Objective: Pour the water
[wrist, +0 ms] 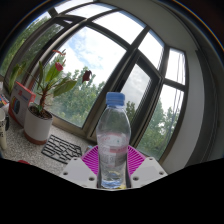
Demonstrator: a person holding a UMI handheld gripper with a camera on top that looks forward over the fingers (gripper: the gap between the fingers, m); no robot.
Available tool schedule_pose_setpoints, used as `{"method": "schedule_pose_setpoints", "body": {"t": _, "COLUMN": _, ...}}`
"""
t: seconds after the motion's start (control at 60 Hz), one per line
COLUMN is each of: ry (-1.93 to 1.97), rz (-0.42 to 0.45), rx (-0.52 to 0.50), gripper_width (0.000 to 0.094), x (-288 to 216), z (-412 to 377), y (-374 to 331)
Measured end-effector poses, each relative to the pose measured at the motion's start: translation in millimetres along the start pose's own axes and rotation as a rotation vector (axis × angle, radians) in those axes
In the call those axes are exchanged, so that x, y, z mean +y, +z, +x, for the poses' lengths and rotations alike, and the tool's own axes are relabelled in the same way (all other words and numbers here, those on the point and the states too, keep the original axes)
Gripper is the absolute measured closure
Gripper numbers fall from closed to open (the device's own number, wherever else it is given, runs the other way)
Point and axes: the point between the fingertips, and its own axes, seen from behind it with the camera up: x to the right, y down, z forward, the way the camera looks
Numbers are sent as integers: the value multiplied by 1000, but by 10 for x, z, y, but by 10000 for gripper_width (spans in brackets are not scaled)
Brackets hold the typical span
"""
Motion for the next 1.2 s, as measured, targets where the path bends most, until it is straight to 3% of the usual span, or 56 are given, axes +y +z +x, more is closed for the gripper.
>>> {"method": "schedule_pose_setpoints", "body": {"t": 0.183, "ry": -476, "rz": 175, "rx": 201, "gripper_width": 614, "x": -1247, "z": -36, "y": -138}}
{"method": "schedule_pose_setpoints", "body": {"t": 0.317, "ry": -893, "rz": 369, "rx": 249, "gripper_width": 614, "x": -2039, "z": -629, "y": -322}}
{"method": "schedule_pose_setpoints", "body": {"t": 0.433, "ry": -1224, "rz": 573, "rx": 192, "gripper_width": 614, "x": -2349, "z": -1458, "y": -445}}
{"method": "schedule_pose_setpoints", "body": {"t": 0.683, "ry": -1688, "rz": 819, "rx": -1, "gripper_width": 611, "x": -1965, "z": -2697, "y": -581}}
{"method": "schedule_pose_setpoints", "body": {"t": 0.85, "ry": -1755, "rz": 867, "rx": -70, "gripper_width": 612, "x": -1761, "z": -2870, "y": -556}}
{"method": "schedule_pose_setpoints", "body": {"t": 0.967, "ry": -1673, "rz": 880, "rx": -49, "gripper_width": 612, "x": -1918, "z": -2809, "y": -623}}
{"method": "schedule_pose_setpoints", "body": {"t": 1.117, "ry": -1268, "rz": 828, "rx": -55, "gripper_width": 614, "x": -2507, "z": -2337, "y": -728}}
{"method": "schedule_pose_setpoints", "body": {"t": 1.2, "ry": -897, "rz": 742, "rx": -78, "gripper_width": 613, "x": -2860, "z": -1923, "y": -818}}
